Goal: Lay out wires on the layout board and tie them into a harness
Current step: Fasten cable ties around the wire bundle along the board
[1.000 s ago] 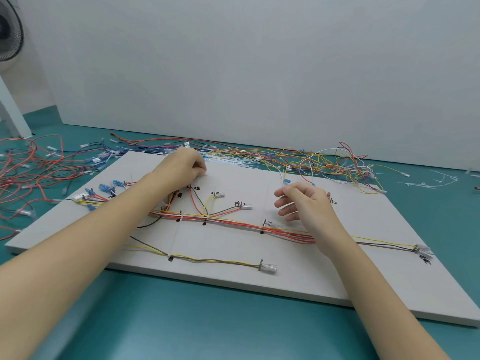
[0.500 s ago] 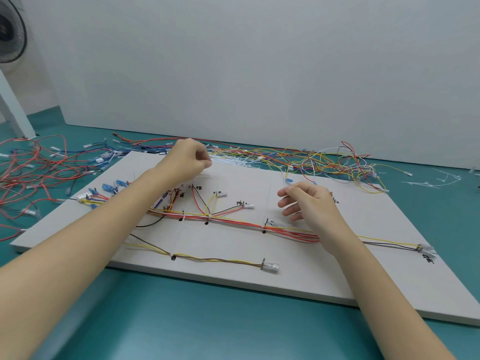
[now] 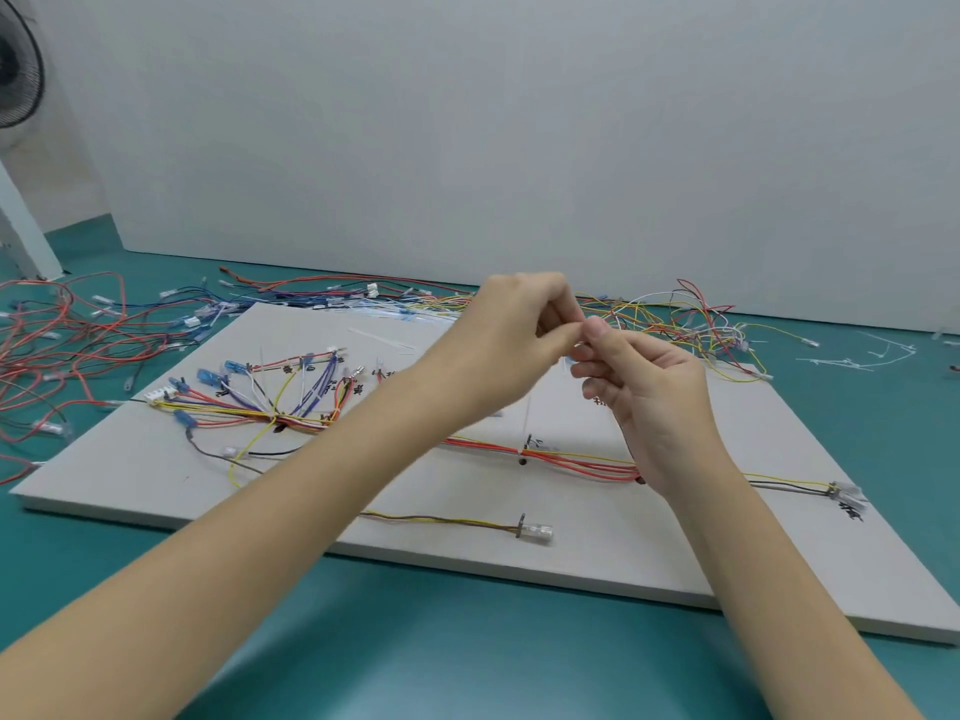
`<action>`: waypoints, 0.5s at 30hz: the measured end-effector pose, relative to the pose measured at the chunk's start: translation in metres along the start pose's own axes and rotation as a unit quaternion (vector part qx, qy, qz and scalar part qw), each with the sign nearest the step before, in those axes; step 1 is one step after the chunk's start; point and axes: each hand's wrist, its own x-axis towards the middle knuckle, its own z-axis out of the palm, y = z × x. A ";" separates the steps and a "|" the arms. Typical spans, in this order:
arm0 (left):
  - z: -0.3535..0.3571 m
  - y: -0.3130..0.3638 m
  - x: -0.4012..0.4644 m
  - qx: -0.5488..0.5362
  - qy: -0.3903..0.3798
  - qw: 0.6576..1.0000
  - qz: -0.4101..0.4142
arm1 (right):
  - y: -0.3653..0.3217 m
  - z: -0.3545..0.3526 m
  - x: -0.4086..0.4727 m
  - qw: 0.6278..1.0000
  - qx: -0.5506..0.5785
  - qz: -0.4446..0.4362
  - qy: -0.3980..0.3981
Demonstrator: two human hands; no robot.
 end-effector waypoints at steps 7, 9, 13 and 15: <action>0.017 -0.004 -0.005 -0.051 0.042 0.997 -0.051 | -0.002 -0.012 0.004 0.999 -0.025 0.024 -0.002; 0.022 -0.009 -0.006 -0.064 0.024 0.993 -0.095 | -0.003 -0.015 0.006 0.996 -0.090 0.022 -0.010; 0.034 -0.018 -0.007 -0.106 0.001 0.979 -0.173 | -0.007 -0.020 0.011 0.983 -0.183 0.024 -0.019; 0.041 -0.020 -0.008 -0.131 0.009 0.973 -0.192 | -0.009 -0.022 0.012 0.982 -0.185 0.036 -0.020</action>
